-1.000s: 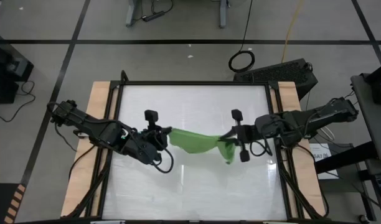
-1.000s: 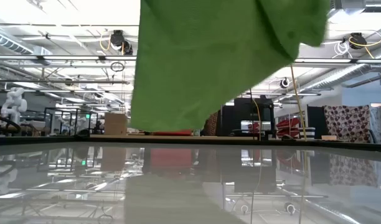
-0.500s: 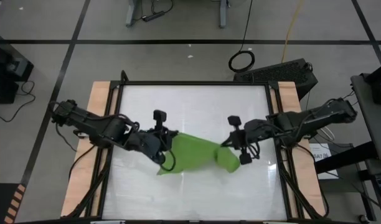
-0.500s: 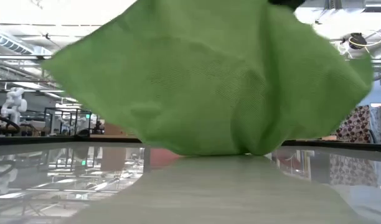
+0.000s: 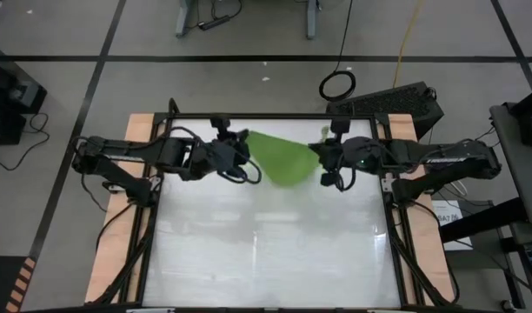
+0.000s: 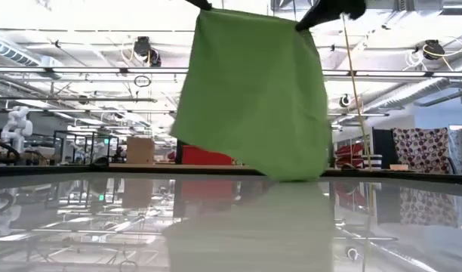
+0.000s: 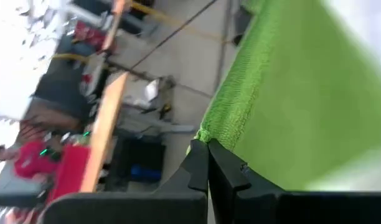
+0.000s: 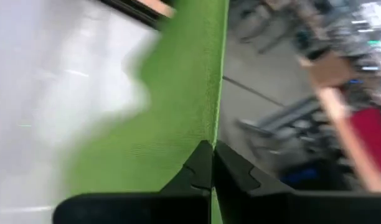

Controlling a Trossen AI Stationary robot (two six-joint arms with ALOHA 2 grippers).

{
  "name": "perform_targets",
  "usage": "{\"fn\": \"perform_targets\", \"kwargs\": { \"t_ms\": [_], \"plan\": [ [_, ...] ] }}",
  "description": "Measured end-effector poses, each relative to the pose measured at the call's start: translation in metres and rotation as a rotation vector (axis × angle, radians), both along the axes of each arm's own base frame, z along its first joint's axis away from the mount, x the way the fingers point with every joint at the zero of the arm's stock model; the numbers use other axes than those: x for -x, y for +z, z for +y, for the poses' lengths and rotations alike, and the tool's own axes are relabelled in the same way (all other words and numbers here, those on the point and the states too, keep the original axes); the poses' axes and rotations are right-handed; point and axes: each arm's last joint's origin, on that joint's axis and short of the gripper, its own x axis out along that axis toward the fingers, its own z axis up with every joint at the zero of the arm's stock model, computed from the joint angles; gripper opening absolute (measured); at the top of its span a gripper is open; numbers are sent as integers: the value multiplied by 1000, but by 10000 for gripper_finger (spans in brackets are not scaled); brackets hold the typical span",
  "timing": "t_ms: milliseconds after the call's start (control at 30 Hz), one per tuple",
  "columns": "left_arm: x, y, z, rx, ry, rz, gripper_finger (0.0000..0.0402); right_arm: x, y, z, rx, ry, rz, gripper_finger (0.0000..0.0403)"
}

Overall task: Roll towel into tight, uniform cylinder
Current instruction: Fold the green microfiber towel

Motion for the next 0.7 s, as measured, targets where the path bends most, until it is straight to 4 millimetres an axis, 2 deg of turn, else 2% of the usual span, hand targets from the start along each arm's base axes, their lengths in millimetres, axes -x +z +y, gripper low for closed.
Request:
{"fn": "perform_targets", "kwargs": {
  "t_ms": [133,233,367,500,600,700],
  "plan": [
    [4,-13,-17,116,-178,138,0,5,-3,10,-234,124,46,0],
    [0,-29,-33,214,-221,210,0,5,-17,21,-417,194,134,0],
    [-7,-52,-53,344,-245,309,0,-4,-52,39,-586,250,241,0],
    [-25,-89,-72,409,-254,454,0,-17,-97,56,-642,253,334,8],
    [-32,-120,-86,385,-241,599,0,-21,-131,68,-618,227,454,41],
    [-39,-149,-99,383,-209,700,0,-24,-150,80,-580,197,514,95]
  ]
}}
